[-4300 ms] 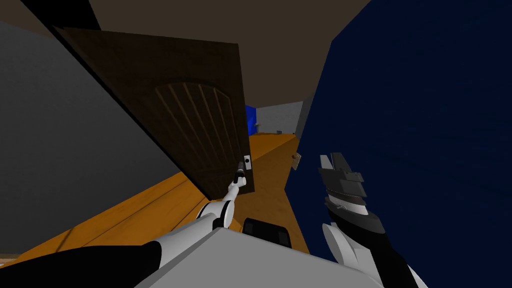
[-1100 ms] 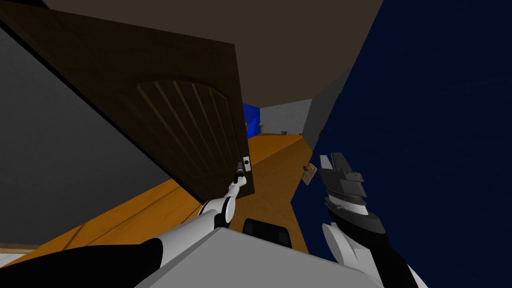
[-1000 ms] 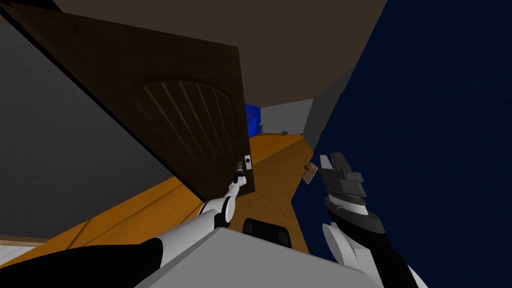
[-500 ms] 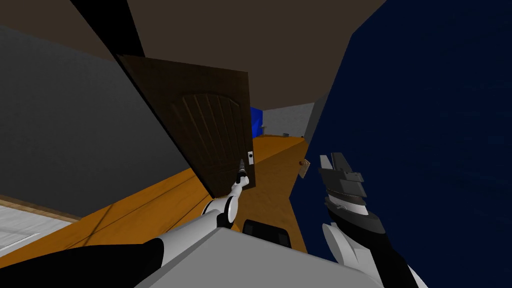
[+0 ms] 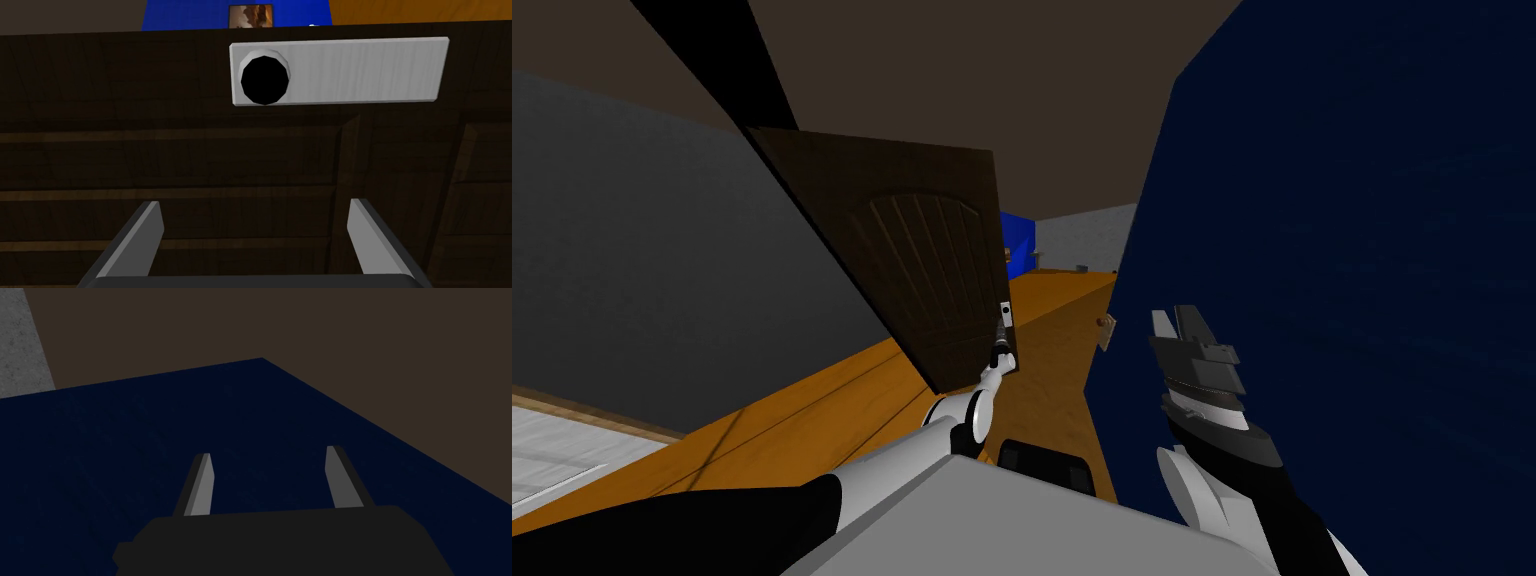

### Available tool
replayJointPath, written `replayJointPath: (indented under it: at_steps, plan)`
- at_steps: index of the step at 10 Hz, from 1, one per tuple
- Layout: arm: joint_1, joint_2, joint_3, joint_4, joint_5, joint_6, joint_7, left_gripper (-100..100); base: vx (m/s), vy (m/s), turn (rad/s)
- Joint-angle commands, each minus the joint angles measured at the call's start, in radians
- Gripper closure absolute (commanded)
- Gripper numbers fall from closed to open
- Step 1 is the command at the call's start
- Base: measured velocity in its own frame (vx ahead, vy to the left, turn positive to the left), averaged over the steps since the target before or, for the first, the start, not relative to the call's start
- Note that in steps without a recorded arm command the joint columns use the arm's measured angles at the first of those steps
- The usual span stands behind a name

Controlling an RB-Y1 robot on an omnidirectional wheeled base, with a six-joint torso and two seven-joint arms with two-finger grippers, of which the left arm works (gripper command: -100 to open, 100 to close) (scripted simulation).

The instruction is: Push the door open

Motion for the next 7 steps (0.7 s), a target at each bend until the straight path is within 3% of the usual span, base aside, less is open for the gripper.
replayJointPath:
  at_steps: [1, 3, 4, 5, 7]
  plan:
    - [0.000, 0.019, 0.001, 0.000, 0.000, -0.001, 0.000, -100, 0.050, 0.107, 0.033]
    - [0.000, 0.025, 0.001, 0.000, 0.000, -0.001, -0.001, -100, 0.078, 0.136, -0.002]
    - [0.001, 0.046, 0.003, 0.001, 0.000, -0.003, -0.001, -100, 0.132, 0.096, -0.004]
    - [0.001, 0.057, 0.004, 0.001, 0.001, -0.005, -0.002, -100, 0.211, 0.074, -0.024]
    - [0.001, 0.062, 0.005, 0.002, 0.001, -0.007, -0.003, -100, 0.163, 0.033, -0.012]
